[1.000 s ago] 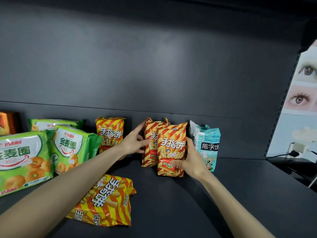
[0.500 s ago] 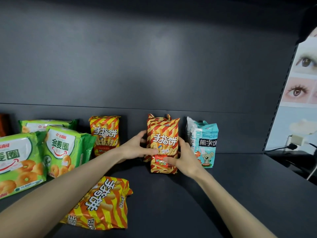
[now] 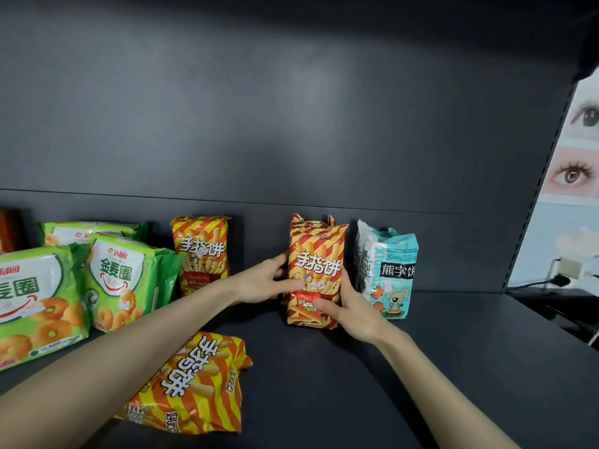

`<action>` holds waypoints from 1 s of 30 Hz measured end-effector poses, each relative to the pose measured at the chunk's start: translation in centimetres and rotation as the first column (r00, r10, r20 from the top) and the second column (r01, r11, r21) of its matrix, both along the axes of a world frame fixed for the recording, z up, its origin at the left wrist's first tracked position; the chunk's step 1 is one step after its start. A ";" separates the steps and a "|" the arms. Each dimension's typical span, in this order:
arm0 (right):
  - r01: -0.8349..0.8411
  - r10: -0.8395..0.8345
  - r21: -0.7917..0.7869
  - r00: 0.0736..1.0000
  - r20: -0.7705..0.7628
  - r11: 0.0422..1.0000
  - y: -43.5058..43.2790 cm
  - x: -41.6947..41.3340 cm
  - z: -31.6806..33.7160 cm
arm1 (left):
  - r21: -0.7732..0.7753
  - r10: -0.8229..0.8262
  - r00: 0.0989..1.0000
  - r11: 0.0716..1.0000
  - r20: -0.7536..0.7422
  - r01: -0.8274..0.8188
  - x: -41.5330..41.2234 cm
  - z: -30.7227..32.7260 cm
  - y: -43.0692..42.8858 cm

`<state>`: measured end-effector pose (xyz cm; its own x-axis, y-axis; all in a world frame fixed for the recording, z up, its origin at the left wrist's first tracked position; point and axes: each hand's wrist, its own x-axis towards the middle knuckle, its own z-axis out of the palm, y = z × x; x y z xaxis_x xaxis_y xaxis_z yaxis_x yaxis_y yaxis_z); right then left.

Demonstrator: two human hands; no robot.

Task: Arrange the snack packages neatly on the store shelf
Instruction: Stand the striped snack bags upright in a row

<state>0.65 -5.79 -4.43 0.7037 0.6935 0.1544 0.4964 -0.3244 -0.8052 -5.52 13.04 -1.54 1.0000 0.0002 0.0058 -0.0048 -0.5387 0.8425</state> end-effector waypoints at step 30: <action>-0.013 0.014 -0.035 1.000 0.006 0.999 -0.3 0.5 -0.5 | 0.012 0.015 1.000 1.000 0.000 -0.015 0.2 -0.3 0.4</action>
